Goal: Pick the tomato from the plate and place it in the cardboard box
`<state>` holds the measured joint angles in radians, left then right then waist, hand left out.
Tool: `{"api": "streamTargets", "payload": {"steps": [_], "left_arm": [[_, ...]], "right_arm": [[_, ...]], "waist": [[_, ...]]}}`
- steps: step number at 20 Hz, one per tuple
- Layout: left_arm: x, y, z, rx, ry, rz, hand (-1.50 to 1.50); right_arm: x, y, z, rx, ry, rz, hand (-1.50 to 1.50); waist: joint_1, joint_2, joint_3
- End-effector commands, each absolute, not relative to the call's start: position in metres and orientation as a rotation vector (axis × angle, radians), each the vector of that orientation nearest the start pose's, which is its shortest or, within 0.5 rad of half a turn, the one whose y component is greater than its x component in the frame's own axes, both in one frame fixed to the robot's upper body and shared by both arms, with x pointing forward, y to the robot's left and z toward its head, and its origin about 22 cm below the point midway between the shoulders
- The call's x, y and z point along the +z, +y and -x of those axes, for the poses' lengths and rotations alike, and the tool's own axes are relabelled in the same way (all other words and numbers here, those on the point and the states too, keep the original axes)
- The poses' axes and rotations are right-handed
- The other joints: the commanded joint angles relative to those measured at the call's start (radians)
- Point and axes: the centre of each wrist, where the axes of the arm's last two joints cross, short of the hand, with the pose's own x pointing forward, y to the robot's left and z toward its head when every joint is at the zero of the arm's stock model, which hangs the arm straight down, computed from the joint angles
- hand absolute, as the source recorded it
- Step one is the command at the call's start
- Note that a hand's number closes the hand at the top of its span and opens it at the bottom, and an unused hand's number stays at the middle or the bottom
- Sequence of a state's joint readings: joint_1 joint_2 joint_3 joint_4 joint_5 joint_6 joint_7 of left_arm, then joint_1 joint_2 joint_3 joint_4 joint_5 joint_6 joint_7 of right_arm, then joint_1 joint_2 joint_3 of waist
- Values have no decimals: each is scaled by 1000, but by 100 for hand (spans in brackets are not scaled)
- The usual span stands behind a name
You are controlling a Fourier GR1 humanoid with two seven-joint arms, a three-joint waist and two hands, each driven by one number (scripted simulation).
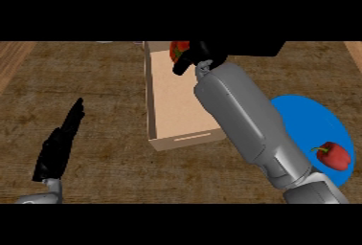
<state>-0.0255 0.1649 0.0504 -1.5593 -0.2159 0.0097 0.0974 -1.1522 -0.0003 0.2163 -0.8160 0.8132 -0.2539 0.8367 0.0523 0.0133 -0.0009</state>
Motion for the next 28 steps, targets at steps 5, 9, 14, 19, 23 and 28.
{"api": "streamTargets", "payload": {"steps": [5, 9, 14, 19, 23, 28], "left_arm": [[15, 271, -266, -240, -1471, -324, 0], [19, 271, -259, -250, -1483, -352, 0], [16, 263, -261, -252, -1482, -315, 0], [12, 275, -245, -247, -1464, -336, 0], [5, 283, -247, -224, -1445, -352, 0], [18, 288, -240, -187, -1457, -409, 0]], "right_arm": [[141, -39, -436, 491, -1240, 918, -150], [135, -47, -442, 420, -1324, 895, -150], [137, -51, -440, 112, -1468, 867, -150], [150, -57, -442, -137, -1576, 812, -150], [141, -81, -436, -281, -1653, 746, -150], [155, -147, -439, -395, -1622, 802, -150]], "waist": [[11, 6, 0], [16, 8, 1], [18, 7, 1], [7, -1, 2], [-34, -6, 2], [-63, -20, 2]]}}
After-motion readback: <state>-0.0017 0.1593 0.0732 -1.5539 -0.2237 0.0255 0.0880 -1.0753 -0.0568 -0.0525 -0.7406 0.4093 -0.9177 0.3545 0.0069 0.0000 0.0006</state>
